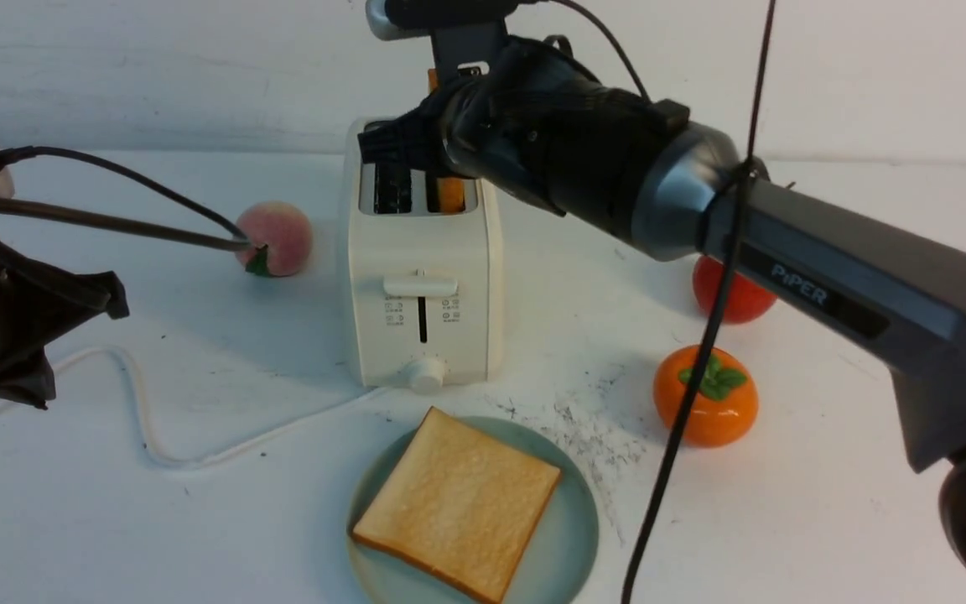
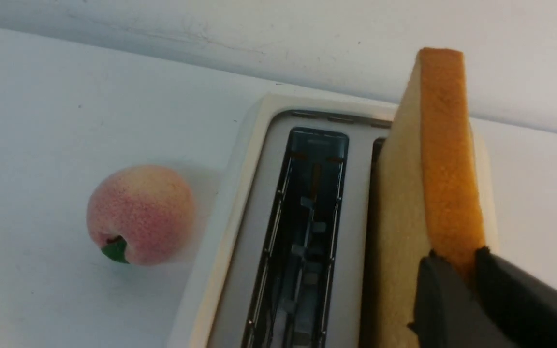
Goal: Take toasted bread from bread machine on white table place on plate.
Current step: 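Grasp the toast slice in the toaster and pull it up out of the slot with the right gripper, then place the held slice of bread on top of the slice on the plate with the right gripper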
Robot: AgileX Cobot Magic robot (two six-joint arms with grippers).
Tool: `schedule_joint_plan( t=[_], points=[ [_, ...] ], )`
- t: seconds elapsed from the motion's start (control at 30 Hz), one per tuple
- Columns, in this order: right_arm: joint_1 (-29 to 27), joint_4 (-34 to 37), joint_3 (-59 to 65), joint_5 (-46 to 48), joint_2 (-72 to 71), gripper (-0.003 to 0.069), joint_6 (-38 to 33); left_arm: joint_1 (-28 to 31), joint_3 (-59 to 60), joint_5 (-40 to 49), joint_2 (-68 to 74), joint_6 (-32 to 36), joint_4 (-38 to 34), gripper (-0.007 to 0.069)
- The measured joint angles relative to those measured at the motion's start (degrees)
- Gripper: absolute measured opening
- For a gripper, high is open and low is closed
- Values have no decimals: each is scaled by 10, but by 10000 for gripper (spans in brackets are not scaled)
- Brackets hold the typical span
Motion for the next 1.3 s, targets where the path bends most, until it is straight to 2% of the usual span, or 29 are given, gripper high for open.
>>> schedule_joint_plan(
  t=[0.27,0.5,0.63,0.8,0.87,1.0,1.1,1.2,1.23,1.27,1.3],
  points=[
    [0,3,1,31,-143,66,-42,0,0,0,3,1,-1,-14],
    [-15,50,-3,306,-299,66,-189,1,0,6,5,2,-11,-13],
    [-38,96,19,352,-349,66,-237,1,0,6,5,2,-19,-13],
    [-75,213,203,355,-466,66,-259,1,0,8,5,2,-28,-13],
    [-84,272,330,344,-519,66,-259,1,0,9,5,3,-29,-12],
    [-86,411,535,221,-573,66,-293,1,0,9,5,3,-30,-12],
    [-86,564,643,96,-566,66,-393,1,0,9,5,4,-31,-12],
    [-86,694,687,28,-523,66,-530,1,0,9,5,4,-31,-12],
    [-86,712,689,22,-516,66,-550,1,0,9,5,4,-31,-12],
    [-86,800,688,-8,-478,66,-640,1,0,9,5,4,-33,-12],
    [-86,839,686,-16,-461,66,-682,1,0,9,5,4,-33,-12]
  ],
)
